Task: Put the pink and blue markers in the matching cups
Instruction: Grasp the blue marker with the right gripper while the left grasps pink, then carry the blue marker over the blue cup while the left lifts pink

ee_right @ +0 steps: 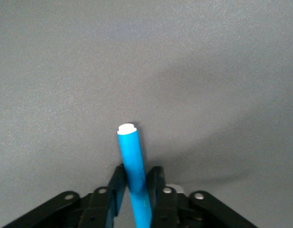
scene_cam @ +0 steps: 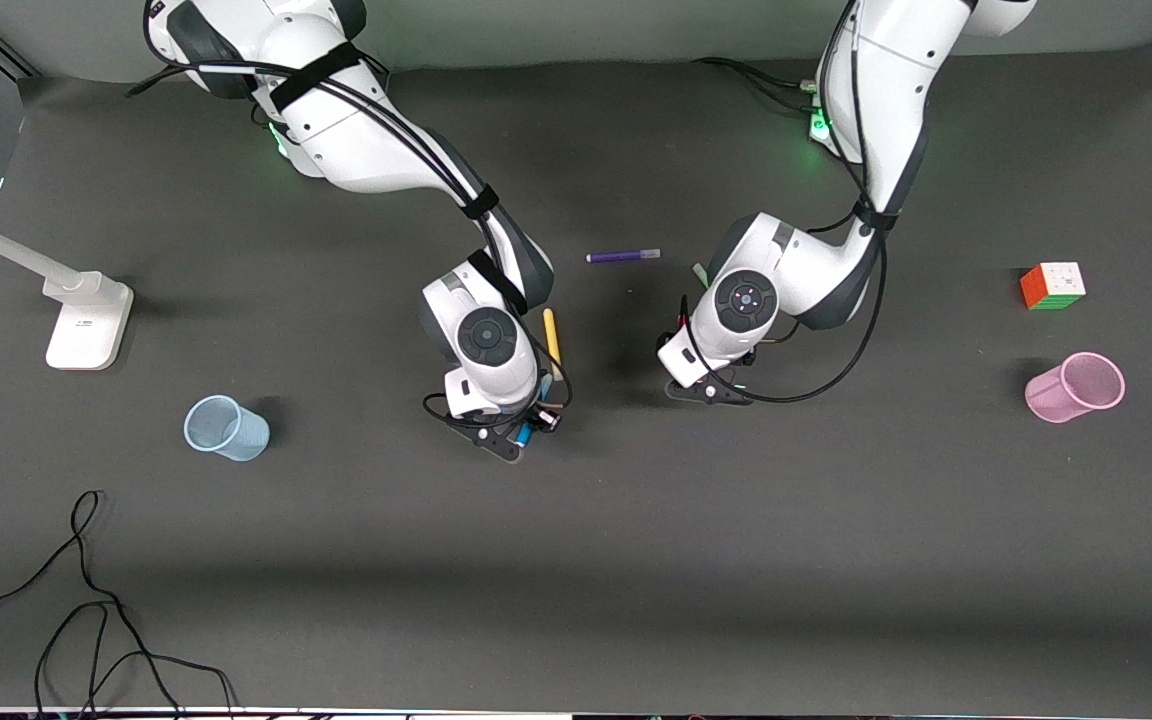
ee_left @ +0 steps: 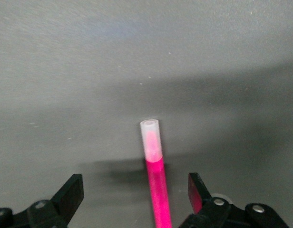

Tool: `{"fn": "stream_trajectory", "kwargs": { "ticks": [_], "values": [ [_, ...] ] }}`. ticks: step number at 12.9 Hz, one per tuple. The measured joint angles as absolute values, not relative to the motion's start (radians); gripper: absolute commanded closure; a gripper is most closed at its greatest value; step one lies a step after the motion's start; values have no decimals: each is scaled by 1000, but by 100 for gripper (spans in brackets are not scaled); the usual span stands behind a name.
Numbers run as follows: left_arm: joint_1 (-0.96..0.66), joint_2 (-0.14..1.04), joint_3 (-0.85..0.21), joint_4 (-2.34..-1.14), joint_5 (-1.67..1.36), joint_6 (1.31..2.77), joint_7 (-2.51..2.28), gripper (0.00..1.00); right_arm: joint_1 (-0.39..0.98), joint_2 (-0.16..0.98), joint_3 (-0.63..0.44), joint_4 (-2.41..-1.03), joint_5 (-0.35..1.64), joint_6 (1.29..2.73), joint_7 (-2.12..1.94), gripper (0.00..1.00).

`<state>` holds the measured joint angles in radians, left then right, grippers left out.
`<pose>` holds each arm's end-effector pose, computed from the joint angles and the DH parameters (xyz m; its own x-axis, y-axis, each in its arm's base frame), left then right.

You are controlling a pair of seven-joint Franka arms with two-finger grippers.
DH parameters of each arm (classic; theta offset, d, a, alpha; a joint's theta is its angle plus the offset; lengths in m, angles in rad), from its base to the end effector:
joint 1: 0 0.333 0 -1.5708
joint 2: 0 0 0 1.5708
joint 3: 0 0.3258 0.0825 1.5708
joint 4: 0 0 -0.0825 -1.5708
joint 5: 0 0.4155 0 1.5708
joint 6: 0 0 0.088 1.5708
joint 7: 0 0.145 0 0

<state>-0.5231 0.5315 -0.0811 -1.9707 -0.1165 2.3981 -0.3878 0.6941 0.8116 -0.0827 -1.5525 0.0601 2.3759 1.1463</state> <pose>0.5102 -0.3583 0.1358 0.9825 -0.1203 -0.1425 -0.1126 -0.9918 0.0608 0.5960 0.4277 0.1168 0.8513 -0.5242 0.0224 -0.5242 -0.8516 -0.0065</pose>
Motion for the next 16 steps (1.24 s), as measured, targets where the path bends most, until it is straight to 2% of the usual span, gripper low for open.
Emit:
{"fn": "stream_trajectory", "kwargs": {
  "ticks": [2,4,5,6,7,8,9,10,11,14,16],
  "values": [
    [-523,558,-93,-1980,-123,2444,-388,8,694,812,-83,-1552,60,2376,1146,84],
    [-523,572,-99,-1985,-125,2457,-388,21,692,812,-84,-1550,60,2376,1146,85],
    [-523,573,-99,-1987,-125,2458,-388,36,690,812,-85,-1547,60,2376,1146,85],
    [-523,572,-99,-1987,-126,2458,-388,59,688,811,-87,-1543,60,2372,1146,85],
    [-523,571,-100,-1988,-126,2458,-388,73,688,808,-89,-1538,60,2358,1146,85],
    [-523,569,-100,-1988,-128,2458,-388,76,688,797,-92,-1527,60,2323,1146,85],
    [-523,566,-102,-1988,-129,2458,-388,68,687,777,-96,-1513,60,2270,1146,85],
    [-523,563,-103,-1988,-129,2458,-388,45,685,748,-98,-1497,60,2211,1146,85],
    [-523,561,-103,-1988,-129,2458,-388,27,679,712,-99,-1484,62,2153,1146,85],
    [-523,561,-103,-1990,-130,2458,-388,26,654,589,-100,-1464,108,1988,1121,85],
    [-523,561,-103,-1993,-130,2458,-389,39,630,517,-104,-1462,136,1877,1063,85]
  ]
}}
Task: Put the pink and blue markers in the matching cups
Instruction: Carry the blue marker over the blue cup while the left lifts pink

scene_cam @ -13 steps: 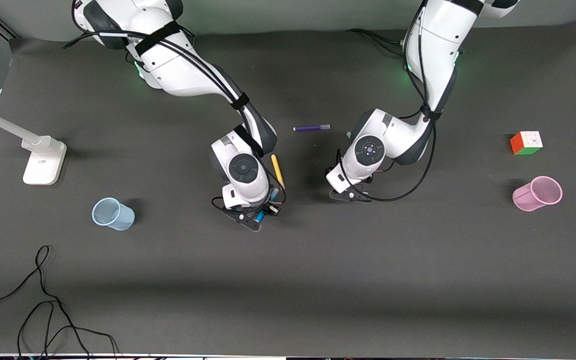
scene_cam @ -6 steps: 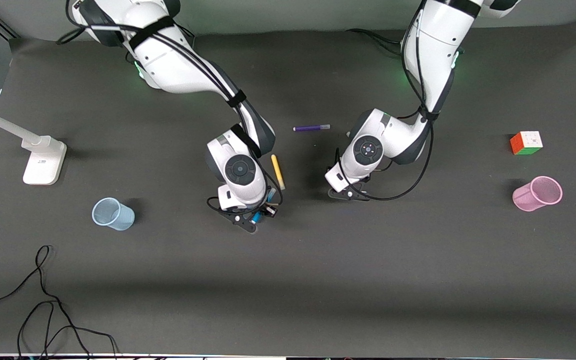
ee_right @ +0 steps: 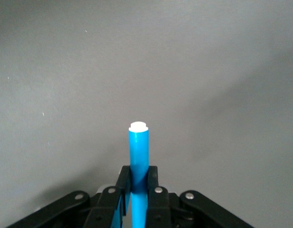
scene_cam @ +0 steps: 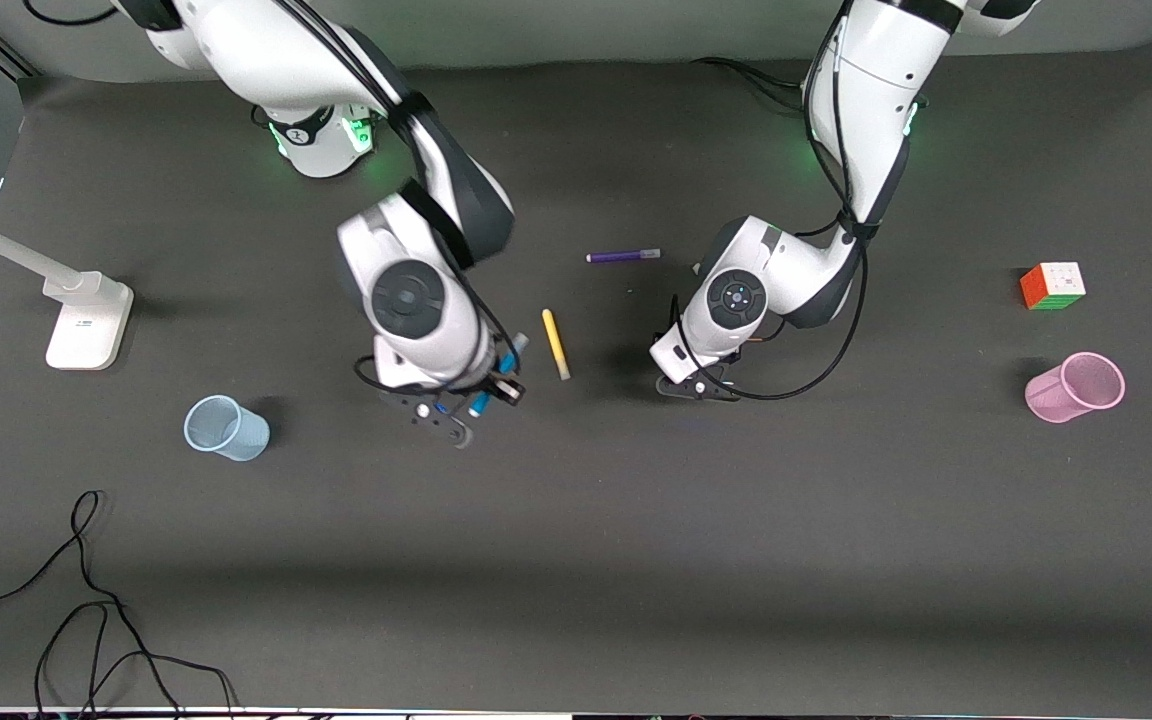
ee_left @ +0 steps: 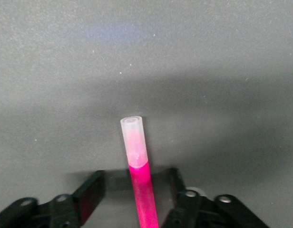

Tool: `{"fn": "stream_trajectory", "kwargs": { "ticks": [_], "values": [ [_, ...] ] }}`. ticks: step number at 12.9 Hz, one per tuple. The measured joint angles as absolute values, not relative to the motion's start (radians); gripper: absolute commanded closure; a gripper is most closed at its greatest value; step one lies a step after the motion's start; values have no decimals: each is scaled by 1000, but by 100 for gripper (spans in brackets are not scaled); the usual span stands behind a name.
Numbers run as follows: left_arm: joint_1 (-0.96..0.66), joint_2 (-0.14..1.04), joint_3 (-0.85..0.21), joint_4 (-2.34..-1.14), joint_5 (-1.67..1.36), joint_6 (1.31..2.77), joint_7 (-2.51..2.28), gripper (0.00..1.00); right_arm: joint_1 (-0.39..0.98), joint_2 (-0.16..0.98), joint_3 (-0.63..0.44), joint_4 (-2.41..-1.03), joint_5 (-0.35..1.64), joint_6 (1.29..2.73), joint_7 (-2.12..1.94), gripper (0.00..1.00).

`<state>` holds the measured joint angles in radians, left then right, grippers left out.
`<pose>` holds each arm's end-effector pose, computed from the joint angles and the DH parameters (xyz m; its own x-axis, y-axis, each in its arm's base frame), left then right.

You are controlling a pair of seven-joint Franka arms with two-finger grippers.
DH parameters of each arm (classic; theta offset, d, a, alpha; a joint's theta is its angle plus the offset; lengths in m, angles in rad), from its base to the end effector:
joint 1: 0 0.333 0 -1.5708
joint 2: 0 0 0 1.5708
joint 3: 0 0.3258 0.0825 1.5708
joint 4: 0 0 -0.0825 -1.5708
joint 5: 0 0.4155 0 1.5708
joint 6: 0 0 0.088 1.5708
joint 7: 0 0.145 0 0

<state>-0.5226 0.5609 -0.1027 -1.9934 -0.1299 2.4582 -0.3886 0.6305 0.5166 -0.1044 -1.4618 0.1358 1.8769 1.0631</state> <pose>0.4968 -0.3652 0.1141 0.9821 -0.1229 -0.1426 -0.1127 -0.9906 0.0777 0.6099 0.3831 0.3352 0.8332 -0.5414 -0.1123 -0.5393 -0.8406 0.0512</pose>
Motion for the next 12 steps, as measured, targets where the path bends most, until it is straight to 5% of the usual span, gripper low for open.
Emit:
{"fn": "stream_trajectory", "kwargs": {
  "ticks": [2,10,12],
  "values": [
    [-522,561,-102,-1994,-130,2458,-389,44,577,454,-108,-1461,140,1770,965,85],
    [-522,552,-102,-1994,-131,2454,-389,36,218,355,-114,-1416,147,1459,397,85],
    [-521,552,-101,-1994,-131,2454,-389,55,132,356,-114,-1408,147,1409,276,86]
  ]
}}
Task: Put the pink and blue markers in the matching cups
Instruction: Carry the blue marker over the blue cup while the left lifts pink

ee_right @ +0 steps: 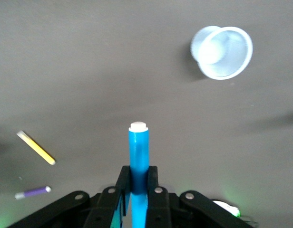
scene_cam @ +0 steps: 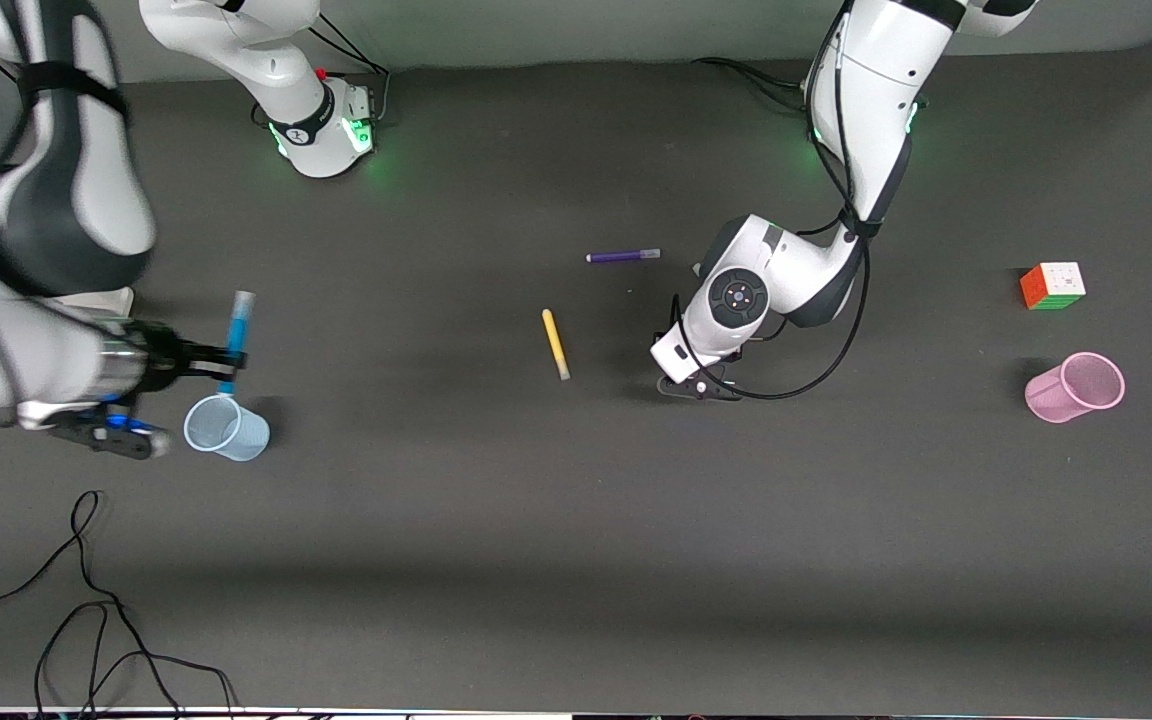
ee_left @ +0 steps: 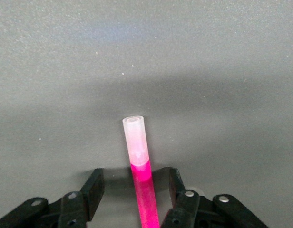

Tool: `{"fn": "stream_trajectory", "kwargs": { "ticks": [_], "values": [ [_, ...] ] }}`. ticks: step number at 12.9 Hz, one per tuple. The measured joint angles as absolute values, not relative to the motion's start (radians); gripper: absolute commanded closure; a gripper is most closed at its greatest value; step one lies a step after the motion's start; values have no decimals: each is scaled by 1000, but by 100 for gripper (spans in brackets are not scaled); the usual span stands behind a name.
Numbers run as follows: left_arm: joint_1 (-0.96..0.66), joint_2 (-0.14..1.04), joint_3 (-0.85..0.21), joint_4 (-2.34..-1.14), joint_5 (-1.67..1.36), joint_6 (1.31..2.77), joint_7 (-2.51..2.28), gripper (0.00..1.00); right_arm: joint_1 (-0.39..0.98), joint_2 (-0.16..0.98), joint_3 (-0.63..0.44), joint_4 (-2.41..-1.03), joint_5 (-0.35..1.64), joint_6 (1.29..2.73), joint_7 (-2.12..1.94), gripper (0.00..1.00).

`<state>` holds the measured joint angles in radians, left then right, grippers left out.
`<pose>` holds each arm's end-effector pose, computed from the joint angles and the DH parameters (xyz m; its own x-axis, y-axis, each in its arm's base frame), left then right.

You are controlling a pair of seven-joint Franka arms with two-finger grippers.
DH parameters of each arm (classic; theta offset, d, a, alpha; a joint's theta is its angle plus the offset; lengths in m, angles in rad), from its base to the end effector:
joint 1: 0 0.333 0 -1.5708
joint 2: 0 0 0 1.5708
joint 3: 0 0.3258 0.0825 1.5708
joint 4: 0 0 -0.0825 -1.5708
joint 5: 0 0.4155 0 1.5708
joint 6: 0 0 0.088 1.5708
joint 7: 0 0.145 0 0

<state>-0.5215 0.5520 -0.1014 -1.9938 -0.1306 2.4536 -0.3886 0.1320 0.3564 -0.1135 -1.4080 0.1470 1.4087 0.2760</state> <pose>0.4986 -0.3646 0.1190 0.9829 -0.1210 -0.1390 -0.1108 -0.9907 0.0791 0.6458 0.0441 0.4460 0.9017 -0.2383 -0.3607 -0.2579 -0.9661 -0.0066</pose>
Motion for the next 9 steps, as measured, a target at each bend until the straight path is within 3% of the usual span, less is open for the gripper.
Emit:
{"fn": "stream_trajectory", "kwargs": {
  "ticks": [2,9],
  "values": [
    [-521,551,-101,-1994,-131,2452,-389,100,48,378,-113,-1387,147,1359,167,86],
    [-520,532,-98,-1992,-130,2447,-388,100,-122,631,-104,-1217,153,1198,-66,86]
  ]
}}
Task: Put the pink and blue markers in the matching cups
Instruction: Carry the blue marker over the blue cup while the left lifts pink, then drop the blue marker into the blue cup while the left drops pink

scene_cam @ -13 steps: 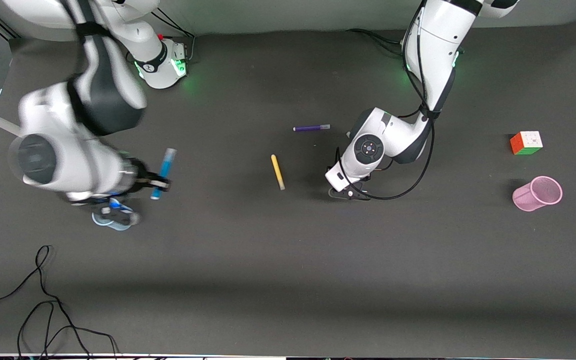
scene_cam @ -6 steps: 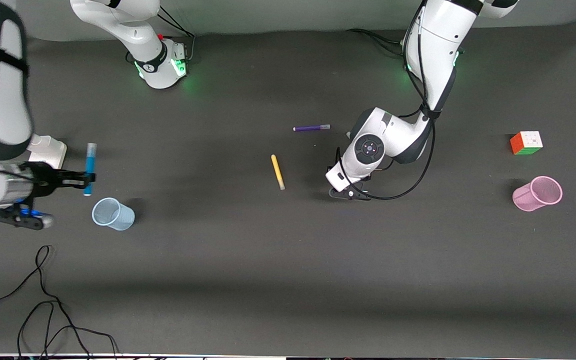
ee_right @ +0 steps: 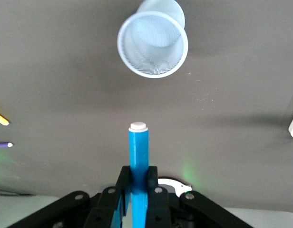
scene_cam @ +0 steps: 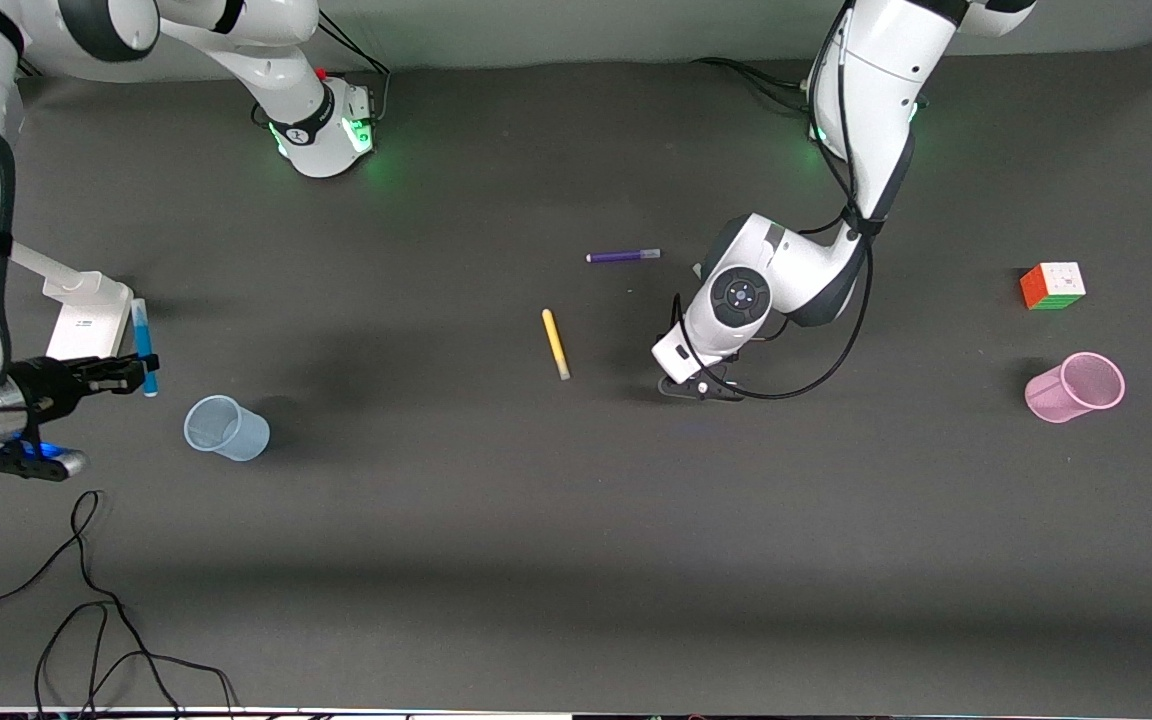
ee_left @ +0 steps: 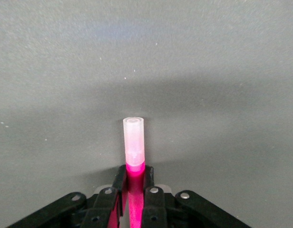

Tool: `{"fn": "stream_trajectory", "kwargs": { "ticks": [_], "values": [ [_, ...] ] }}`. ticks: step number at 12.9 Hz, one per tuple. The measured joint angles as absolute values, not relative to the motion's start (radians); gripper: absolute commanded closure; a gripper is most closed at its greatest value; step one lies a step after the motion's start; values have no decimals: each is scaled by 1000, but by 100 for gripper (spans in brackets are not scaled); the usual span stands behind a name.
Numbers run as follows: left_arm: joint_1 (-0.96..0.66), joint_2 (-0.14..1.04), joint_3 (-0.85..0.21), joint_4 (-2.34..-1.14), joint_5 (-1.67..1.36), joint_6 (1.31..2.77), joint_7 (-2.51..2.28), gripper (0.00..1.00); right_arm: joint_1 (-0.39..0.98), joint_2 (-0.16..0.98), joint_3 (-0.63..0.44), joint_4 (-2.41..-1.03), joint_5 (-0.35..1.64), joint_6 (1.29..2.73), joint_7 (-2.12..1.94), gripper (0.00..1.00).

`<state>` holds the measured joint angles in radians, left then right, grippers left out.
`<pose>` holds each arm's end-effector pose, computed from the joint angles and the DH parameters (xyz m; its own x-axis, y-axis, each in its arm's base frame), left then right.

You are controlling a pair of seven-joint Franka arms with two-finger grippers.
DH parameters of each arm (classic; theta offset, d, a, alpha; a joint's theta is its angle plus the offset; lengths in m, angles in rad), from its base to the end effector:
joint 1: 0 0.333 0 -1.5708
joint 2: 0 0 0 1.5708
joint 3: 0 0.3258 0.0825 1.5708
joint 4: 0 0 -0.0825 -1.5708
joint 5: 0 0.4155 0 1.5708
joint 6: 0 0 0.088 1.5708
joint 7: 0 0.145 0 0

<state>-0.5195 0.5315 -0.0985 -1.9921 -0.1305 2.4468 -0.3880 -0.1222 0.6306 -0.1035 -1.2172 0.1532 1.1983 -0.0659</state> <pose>0.5037 -0.3642 0.1317 0.9851 -0.1189 -0.1244 -0.1089 -0.9905 0.0841 0.6552 -0.1099 0.3465 0.8004 -0.0809 -0.5939 -0.1917 -0.9734 -0.1258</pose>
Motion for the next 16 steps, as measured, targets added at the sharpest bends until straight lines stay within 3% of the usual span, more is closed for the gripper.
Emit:
{"fn": "stream_trajectory", "kwargs": {
  "ticks": [2,5,10,16],
  "values": [
    [-515,480,-95,-1985,-130,2383,-387,100,-127,695,-102,-1210,170,1197,-78,86],
    [-480,337,-81,-1967,-127,2171,-374,100,-127,782,-98,-1177,174,1197,-78,86],
    [-219,78,-69,-1961,-124,1867,21,100,-128,852,-98,-1120,175,1224,-78,86],
    [131,34,-66,-1969,-129,1830,745,100,-131,889,-98,-1110,175,1278,-79,84]
  ]
}}
